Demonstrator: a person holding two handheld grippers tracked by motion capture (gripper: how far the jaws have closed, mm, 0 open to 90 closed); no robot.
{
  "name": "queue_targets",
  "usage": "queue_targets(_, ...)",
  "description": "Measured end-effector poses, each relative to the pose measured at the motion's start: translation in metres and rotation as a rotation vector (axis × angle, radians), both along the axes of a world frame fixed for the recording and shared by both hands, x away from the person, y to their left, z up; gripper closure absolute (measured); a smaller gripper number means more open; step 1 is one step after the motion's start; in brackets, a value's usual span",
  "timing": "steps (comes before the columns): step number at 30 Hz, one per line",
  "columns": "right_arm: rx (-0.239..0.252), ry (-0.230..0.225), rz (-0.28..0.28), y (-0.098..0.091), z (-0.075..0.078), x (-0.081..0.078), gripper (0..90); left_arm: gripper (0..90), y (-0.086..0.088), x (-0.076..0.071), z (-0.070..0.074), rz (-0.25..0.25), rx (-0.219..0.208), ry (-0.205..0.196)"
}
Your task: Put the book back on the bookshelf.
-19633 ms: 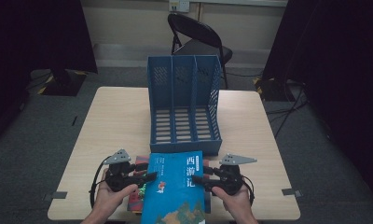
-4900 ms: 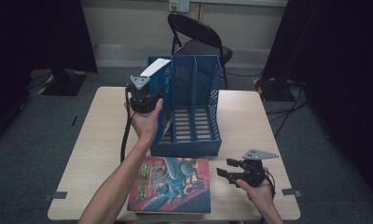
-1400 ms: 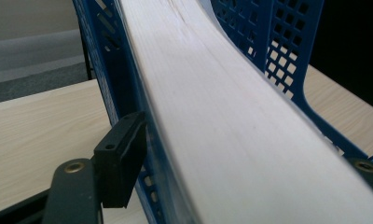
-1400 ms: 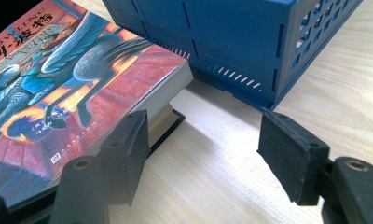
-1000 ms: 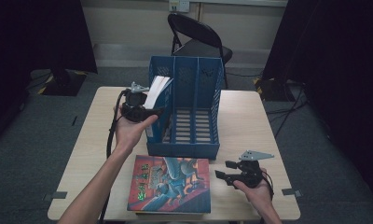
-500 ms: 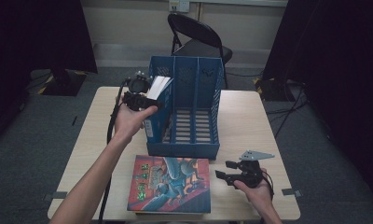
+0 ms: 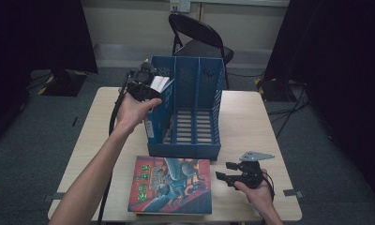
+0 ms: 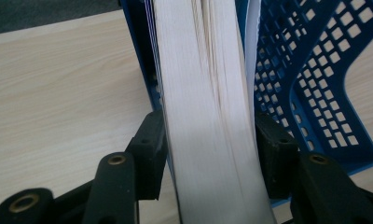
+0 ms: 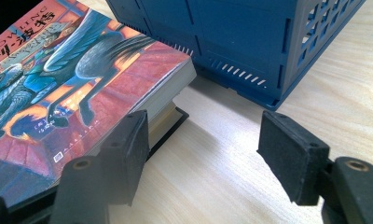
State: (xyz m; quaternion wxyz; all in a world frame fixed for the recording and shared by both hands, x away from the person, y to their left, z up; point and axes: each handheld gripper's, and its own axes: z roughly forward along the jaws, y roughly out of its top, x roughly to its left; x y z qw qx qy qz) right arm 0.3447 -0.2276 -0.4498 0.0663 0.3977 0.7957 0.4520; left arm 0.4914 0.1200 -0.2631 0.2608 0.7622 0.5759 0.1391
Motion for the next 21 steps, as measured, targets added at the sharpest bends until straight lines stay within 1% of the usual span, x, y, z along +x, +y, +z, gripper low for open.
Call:
queue_targets(1,0.000,0.000,0.000,0.000,0.000,0.000,33.2,48.8,-0.002,0.002,0.000,0.001,0.008,0.018)
queue_targets(3,0.003,0.002,0.001,-0.001,0.000,0.000,33.2,49.1,-0.005,0.006,-0.001,0.005,0.017,0.044)
queue_targets(5,0.008,0.003,0.001,-0.002,0.000,0.000,33.2,52.3,-0.008,0.009,-0.002,0.011,0.039,0.055)
queue_targets(7,0.010,0.005,0.000,-0.003,0.000,0.000,33.2,51.8,-0.010,0.014,-0.005,0.008,0.066,0.091)
queue_targets(8,0.011,0.008,-0.001,-0.003,0.000,0.000,33.2,52.3,-0.010,0.015,-0.006,0.012,0.066,0.100)
queue_targets(11,0.012,0.009,-0.001,-0.003,0.000,0.000,33.2,50.9,-0.009,0.019,-0.008,0.024,0.073,0.099)
queue_targets(12,0.014,0.009,-0.002,-0.004,0.000,0.000,33.2,49.1,-0.009,0.021,-0.009,0.037,0.080,0.109)
queue_targets(13,0.016,0.008,-0.001,-0.004,0.000,0.000,33.3,49.1,-0.010,0.022,-0.010,0.041,0.106,0.123)
queue_targets(14,0.018,0.009,-0.001,-0.004,0.000,0.000,33.2,49.2,-0.011,0.023,-0.010,0.038,0.121,0.127)
queue_targets(15,0.018,0.009,-0.001,-0.004,0.000,0.000,33.2,49.3,-0.011,0.023,-0.010,0.038,0.121,0.127)
queue_targets(16,0.019,0.011,-0.003,-0.004,0.000,0.000,33.2,49.3,-0.011,0.025,-0.011,0.037,0.142,0.135)
queue_targets(17,0.019,0.011,-0.003,-0.004,0.000,0.000,33.2,51.1,-0.010,0.027,-0.011,0.027,0.142,0.161)
queue_targets(18,0.018,0.011,-0.003,-0.004,0.000,0.000,33.3,51.8,-0.009,0.028,-0.010,0.032,0.130,0.181)
queue_targets(20,0.017,0.011,-0.002,-0.004,0.000,0.000,33.2,54.1,-0.009,0.031,-0.009,0.021,0.134,0.204)
queue_targets(21,0.017,0.011,-0.002,-0.004,0.000,0.000,33.2,54.2,-0.011,0.032,-0.009,0.027,0.134,0.217)
